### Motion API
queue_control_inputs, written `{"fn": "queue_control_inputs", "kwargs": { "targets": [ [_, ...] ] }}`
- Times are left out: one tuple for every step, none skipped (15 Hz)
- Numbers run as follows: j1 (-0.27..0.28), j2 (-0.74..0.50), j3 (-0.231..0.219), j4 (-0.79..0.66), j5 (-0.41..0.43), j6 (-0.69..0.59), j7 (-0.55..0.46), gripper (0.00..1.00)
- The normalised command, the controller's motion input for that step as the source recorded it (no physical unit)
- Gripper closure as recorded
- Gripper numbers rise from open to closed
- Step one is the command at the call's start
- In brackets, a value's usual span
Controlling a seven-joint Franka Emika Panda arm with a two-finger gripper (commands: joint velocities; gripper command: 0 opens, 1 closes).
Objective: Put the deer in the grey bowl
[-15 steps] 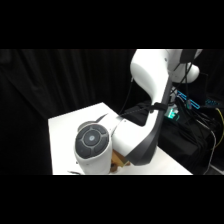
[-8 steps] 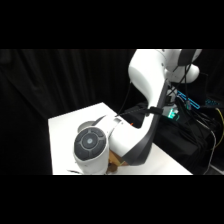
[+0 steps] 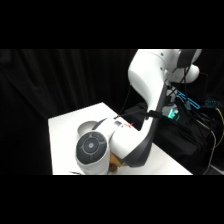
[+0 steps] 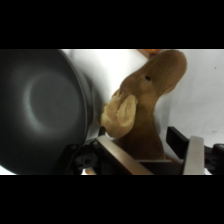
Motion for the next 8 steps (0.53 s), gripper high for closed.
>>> {"fn": "queue_control_inputs", "kwargs": {
  "targets": [
    [0.034, 0.09, -0.043, 0.14, -0.105, 0.03, 0.06, 0.35],
    [0.032, 0.08, -0.041, 0.15, -0.1, 0.02, 0.06, 0.43],
    [0.033, 0.08, -0.04, 0.15, -0.099, 0.01, 0.06, 0.53],
    [0.037, 0.07, -0.041, 0.15, -0.101, 0.0, 0.06, 0.59],
    [0.041, 0.06, -0.042, 0.15, -0.103, 0.0, 0.06, 0.68],
    [0.042, 0.05, -0.043, 0.15, -0.102, -0.01, 0.07, 0.76],
    [0.042, 0.04, -0.044, 0.15, -0.103, -0.02, 0.06, 0.83],
    [0.038, 0.03, -0.043, 0.15, -0.1, -0.03, 0.06, 0.91]
  ]
}}
